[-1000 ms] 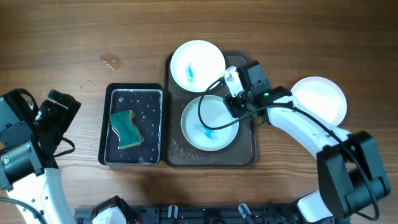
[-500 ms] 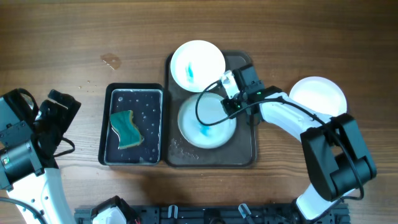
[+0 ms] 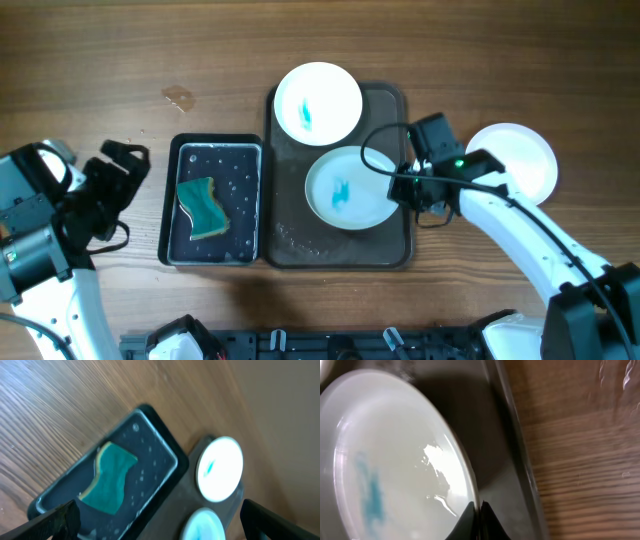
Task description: Clean dirty plates on tray and stack at the side
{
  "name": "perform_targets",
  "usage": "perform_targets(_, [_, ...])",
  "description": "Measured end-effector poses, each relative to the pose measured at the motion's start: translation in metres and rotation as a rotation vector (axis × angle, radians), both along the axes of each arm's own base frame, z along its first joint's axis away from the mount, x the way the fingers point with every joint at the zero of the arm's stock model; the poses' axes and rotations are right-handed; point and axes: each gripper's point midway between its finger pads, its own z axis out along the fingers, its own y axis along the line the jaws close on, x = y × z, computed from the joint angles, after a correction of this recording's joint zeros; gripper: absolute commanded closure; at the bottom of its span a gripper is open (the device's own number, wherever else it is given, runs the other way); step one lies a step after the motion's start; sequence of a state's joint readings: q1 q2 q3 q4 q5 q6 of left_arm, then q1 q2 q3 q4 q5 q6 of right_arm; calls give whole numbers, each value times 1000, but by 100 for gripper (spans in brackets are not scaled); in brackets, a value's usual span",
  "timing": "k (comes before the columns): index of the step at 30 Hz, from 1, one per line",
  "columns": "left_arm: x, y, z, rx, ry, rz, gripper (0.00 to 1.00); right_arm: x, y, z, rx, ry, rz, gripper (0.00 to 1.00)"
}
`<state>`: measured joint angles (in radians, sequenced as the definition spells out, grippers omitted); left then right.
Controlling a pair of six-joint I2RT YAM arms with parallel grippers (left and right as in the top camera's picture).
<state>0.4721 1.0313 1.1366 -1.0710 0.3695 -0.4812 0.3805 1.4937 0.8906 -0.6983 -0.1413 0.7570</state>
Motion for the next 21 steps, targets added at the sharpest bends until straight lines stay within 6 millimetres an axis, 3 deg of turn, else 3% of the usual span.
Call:
perform_targets(2, [0, -14, -5, 1, 25, -74, 0, -2, 1, -15, 20, -4, -53, 92])
perform_targets(4, [-2, -25, -14, 13, 71, -133, 1, 2, 2, -21, 32, -36, -61, 69])
perform_targets(5, [-3, -29, -19, 23, 100, -155, 1, 6, 4, -22, 37, -59, -46, 66])
perform_targets(7, [-5, -33, -31, 53, 167, -191, 1, 18, 8, -17, 29, -136, 54, 63])
perform_targets(10, [-3, -35, -47, 113, 253, -226, 4, 8, 3, -13, -31, -113, 209, 62])
perform_targets(13, [1, -36, -62, 153, 322, -252, 11, 12, 2, 11, -59, -147, 316, 60])
perform_targets(16, [6, -37, -76, 173, 375, -271, 20, 27, 8, 65, -53, -291, 384, 59])
perform_targets(17, [9, -37, -90, 173, 421, -284, 24, 29, 10, 78, -46, -330, 394, 59])
perform_targets(19, [11, -37, -108, 172, 477, -286, 33, 28, 11, 91, -31, -361, 404, 59])
perform_targets(21, [11, -36, -132, 165, 535, -292, 46, 24, 11, 90, -27, -346, 406, 58])
